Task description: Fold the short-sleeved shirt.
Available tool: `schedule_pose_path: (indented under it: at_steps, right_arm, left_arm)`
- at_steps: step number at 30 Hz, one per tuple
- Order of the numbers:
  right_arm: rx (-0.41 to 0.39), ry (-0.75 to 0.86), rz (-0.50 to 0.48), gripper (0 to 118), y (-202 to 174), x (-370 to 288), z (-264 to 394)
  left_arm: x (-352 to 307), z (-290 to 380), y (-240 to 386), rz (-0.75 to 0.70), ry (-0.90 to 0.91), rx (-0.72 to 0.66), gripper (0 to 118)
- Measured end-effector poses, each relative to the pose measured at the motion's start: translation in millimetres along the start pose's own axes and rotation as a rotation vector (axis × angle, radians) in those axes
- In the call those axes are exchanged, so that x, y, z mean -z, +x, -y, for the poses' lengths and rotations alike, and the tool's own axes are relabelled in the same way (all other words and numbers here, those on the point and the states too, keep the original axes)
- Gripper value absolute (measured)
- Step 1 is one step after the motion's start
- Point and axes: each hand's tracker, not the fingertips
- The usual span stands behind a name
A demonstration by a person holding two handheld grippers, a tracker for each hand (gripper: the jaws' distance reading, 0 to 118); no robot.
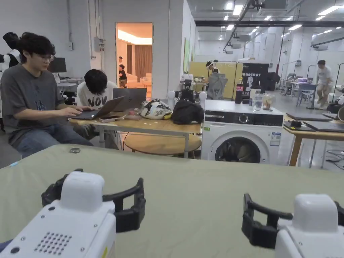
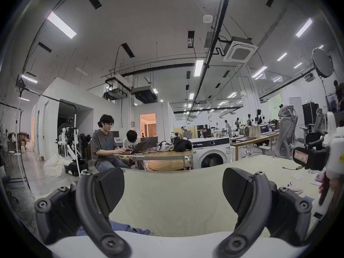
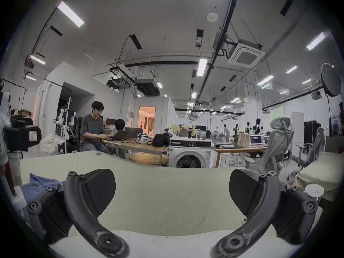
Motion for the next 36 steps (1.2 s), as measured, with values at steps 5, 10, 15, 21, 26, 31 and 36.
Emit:
schedule_pose_path:
  at_steps: [5, 10, 15, 21, 26, 31, 36]
  right_arm:
    - [0.062, -0.02, -0.015, 118, 6, 19, -1]
    - [0.043, -0.044, -0.006, 118, 3, 21, 1]
    - [0.031, -0.049, -0.015, 118, 1, 22, 0]
    - [0.014, -0.068, -0.017, 118, -2, 31, 3]
    - [0.005, -0.075, -0.029, 118, -8, 30, 3]
    - [-0.001, -0.082, -0.037, 118, -8, 29, 2]
    - [-0.002, -0.091, -0.035, 118, -7, 29, 4]
  left_arm:
    - [20, 2, 0, 0.011, -0.029, -0.014, 106]
    - [25, 6, 2, 0.014, -0.057, -0.04, 106]
    - [25, 1, 5, 0.022, -0.048, -0.024, 106]
    - [34, -6, 6, 0.041, -0.037, 0.0, 106]
    - [36, -4, 5, 0.039, -0.051, -0.014, 106]
    - [32, -5, 4, 0.038, -0.071, -0.005, 106]
    - [30, -6, 0, 0.035, -0.053, -0.04, 106]
